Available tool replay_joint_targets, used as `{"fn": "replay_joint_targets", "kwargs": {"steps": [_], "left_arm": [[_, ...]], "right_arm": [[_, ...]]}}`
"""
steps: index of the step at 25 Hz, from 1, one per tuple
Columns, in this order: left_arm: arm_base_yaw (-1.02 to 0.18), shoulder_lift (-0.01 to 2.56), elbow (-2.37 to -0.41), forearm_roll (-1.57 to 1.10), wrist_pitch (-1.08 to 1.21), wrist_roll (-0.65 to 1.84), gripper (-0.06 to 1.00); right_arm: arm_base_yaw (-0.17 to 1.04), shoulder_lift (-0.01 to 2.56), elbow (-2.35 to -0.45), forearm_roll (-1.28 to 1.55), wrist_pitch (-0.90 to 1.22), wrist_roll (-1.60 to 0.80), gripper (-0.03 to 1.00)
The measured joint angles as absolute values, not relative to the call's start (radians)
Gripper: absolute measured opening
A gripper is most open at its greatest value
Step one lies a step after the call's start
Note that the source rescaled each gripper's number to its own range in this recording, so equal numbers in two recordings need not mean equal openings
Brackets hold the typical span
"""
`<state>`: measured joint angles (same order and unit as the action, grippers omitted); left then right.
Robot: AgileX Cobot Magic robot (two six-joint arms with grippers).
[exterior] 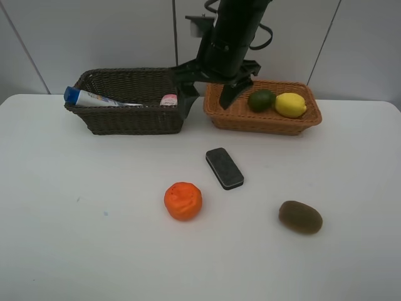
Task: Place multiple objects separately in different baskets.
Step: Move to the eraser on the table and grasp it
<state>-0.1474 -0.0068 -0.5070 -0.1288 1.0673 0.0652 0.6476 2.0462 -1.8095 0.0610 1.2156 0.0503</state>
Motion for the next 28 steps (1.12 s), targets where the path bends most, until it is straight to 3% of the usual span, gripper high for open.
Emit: {"fn": "replay_joint_targets", "kwargs": {"steps": [9, 18, 28], "left_arm": [[-0.147, -0.007, -0.507, -0.129, 1.067, 0.065, 1.0], [-0.147, -0.007, -0.507, -0.129, 1.067, 0.065, 1.0], [-0.147, -0.007, -0.507, -0.129, 1.067, 0.065, 1.0]], "right_arm": [[0.648, 2.122, -1.753, 0.017, 1.219, 0.05, 0.98], [0.648, 2.179, -1.614, -0.043, 1.082, 0.049, 0.98], [0.644, 2.232, -1.592, -0.071, 1.01, 0.047, 0.98]]}}
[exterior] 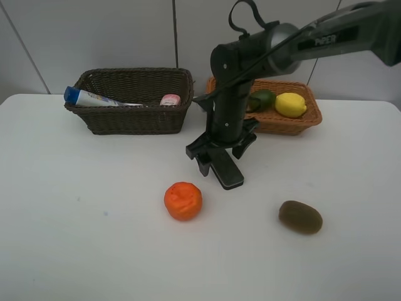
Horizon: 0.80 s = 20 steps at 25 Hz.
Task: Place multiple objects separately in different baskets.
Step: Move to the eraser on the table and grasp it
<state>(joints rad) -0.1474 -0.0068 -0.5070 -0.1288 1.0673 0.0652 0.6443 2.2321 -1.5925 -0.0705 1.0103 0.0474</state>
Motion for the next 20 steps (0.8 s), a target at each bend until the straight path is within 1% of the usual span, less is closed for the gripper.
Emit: {"fn": "replay_joint_targets", "kwargs": {"steps": [8, 20], "left_arm": [[-0.147, -0.007, -0.507, -0.129, 1.067, 0.065, 1.0], [-0.147, -0.007, -0.507, -0.129, 1.067, 0.065, 1.0]], "right_arm": [[0.608, 2.262, -1.592, -0.071, 0.948, 0.047, 0.98], [0.573, 2.294, -1.595, -0.069, 0.925, 0.047, 0.98]]}}
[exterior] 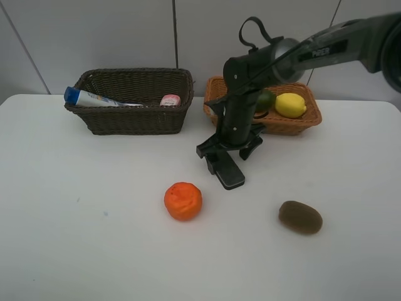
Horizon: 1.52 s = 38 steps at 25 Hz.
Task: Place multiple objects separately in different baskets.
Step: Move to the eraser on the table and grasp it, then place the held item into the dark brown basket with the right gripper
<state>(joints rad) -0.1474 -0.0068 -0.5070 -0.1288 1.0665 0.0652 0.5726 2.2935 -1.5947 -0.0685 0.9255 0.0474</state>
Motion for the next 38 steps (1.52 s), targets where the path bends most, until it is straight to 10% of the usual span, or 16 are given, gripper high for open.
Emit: {"fn": "replay_joint_targets", "kwargs": {"steps": [4, 8, 23, 38], "left_arm": [[-0.147, -0.007, -0.507, -0.129, 1.067, 0.065, 1.0], [-0.147, -0.007, -0.507, -0.129, 1.067, 0.065, 1.0], [-0.147, -0.007, -0.507, -0.129, 1.067, 0.065, 1.0], [-0.147, -0.007, -0.507, -0.129, 1.067, 0.065, 1.0]], "right_arm": [[0.573, 2.297, -1.599, -0.066, 0.928, 0.047, 0.94], [0.566, 2.297, -1.599, -0.068, 0.925, 0.047, 0.37], [0.566, 2.132, -1.589, -0.028, 0.885, 0.047, 0.37], [0.622, 2.071, -1.59, 0.258, -0.123, 0.047, 0.36]]}}
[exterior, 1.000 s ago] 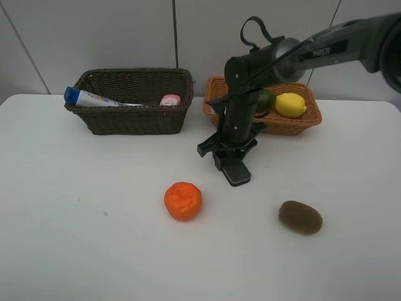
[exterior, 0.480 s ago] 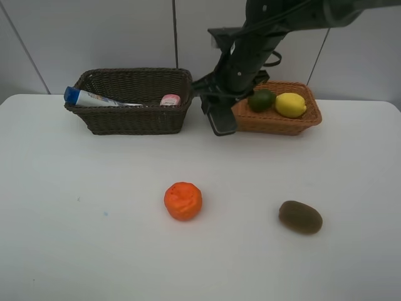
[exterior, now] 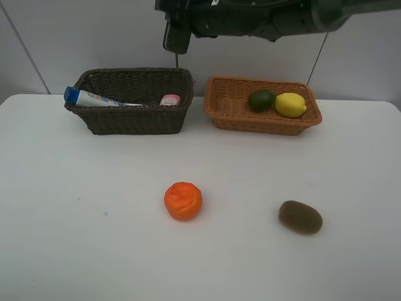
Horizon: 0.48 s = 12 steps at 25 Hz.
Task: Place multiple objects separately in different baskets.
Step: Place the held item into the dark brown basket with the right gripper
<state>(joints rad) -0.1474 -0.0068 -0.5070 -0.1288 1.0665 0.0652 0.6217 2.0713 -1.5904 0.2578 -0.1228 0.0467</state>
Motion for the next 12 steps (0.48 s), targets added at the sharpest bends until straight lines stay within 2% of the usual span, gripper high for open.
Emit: {"fn": "replay_joint_targets", "kwargs": {"steps": [7, 8, 10, 11, 12], "left_arm": [[-0.147, -0.007, -0.507, -0.129, 1.067, 0.065, 1.0], [-0.147, -0.007, -0.507, -0.129, 1.067, 0.065, 1.0], [-0.147, -0.007, -0.507, -0.129, 1.067, 0.065, 1.0], [-0.147, -0.007, -0.507, -0.129, 1.067, 0.065, 1.0], [-0.147, -0.007, -0.507, -0.129, 1.067, 0.065, 1.0]], "right_arm": [[0.659, 2.187, -1.589, 0.174, -0.24, 0.047, 0.38], [0.659, 2.195, -1.589, 0.165, -0.244, 0.047, 0.49], [0.659, 2.207, -1.589, 0.16, -0.246, 0.047, 0.78], [0.659, 2.209, -1.589, 0.159, -0.241, 0.047, 0.87], [0.659, 2.21, -1.589, 0.156, -0.235, 0.047, 0.91]]}}
